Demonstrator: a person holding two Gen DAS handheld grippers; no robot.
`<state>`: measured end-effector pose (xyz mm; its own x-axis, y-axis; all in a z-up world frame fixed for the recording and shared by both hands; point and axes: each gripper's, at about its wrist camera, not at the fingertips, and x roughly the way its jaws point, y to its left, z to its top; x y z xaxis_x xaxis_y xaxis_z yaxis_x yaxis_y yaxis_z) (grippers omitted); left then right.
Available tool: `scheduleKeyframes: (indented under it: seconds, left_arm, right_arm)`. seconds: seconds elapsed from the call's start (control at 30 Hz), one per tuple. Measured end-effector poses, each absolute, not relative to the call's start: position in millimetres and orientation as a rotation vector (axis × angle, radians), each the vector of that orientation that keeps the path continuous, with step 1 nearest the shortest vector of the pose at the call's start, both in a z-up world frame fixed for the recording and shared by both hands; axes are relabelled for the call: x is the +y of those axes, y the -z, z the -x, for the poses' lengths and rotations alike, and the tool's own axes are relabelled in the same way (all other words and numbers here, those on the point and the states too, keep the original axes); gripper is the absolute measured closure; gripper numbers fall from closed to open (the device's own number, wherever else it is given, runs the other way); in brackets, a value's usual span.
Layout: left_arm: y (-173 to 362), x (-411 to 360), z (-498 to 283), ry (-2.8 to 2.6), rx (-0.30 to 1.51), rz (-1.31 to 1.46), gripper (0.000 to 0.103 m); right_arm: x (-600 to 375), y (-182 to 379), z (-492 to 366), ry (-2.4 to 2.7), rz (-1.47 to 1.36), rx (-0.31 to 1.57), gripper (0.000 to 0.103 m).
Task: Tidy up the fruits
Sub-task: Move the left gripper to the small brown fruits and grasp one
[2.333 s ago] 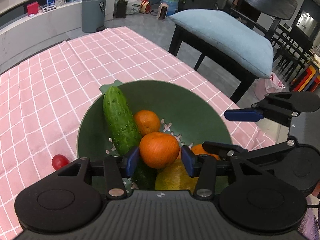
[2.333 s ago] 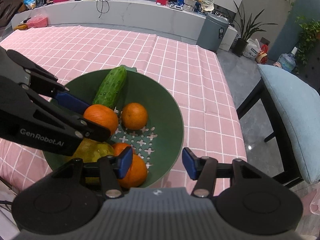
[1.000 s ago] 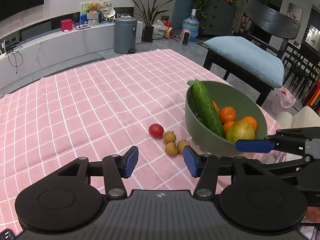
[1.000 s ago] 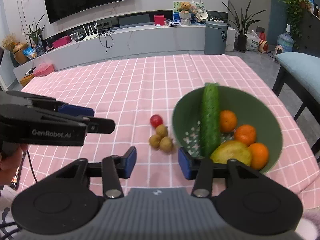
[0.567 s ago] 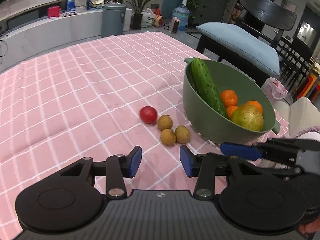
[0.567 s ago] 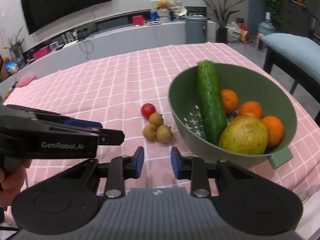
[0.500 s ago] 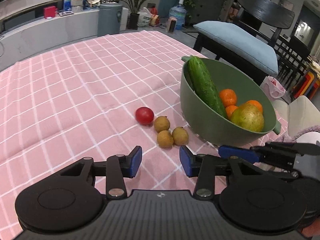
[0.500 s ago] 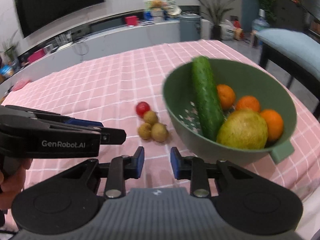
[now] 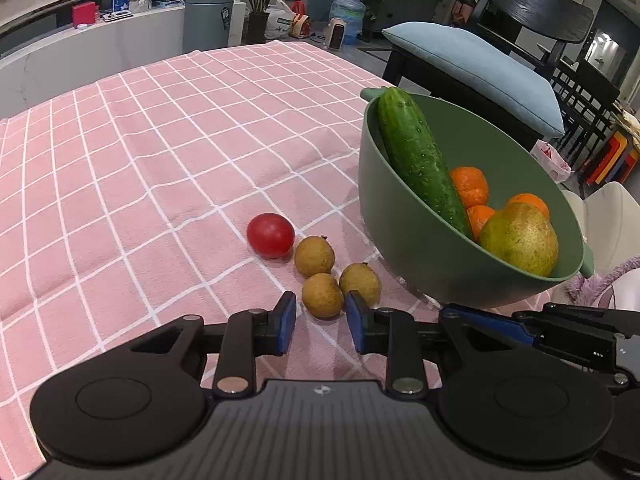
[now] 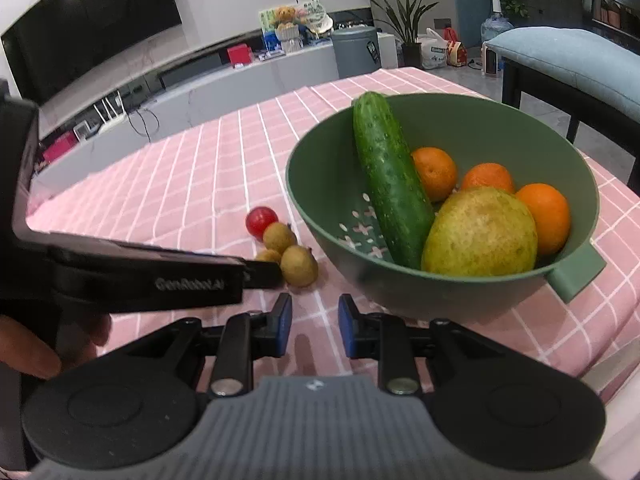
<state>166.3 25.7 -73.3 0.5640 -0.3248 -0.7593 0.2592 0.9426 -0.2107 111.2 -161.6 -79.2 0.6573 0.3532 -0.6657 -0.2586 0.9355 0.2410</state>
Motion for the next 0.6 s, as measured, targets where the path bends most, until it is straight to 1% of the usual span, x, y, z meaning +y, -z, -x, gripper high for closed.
scheduleKeyframes:
  seconds: [0.1, 0.2, 0.6]
  left_arm:
    - [73.8, 24.0, -167.4, 0.350, 0.906, 0.076, 0.070]
    - [74.6, 24.0, -168.1, 0.359, 0.905, 0.086, 0.077]
    - [60.2, 52.4, -153.7, 0.230, 0.892, 0.147, 0.078]
  right_arm:
    - [-159.3, 80.3, -113.7, -0.360, -0.143, 0.775, 0.081]
    - [-157.5, 82.7, -116.5, -0.355, -0.147, 0.777, 0.081]
    - [-150.3, 86.8, -115.0, -0.240, -0.229, 0.759, 0.080]
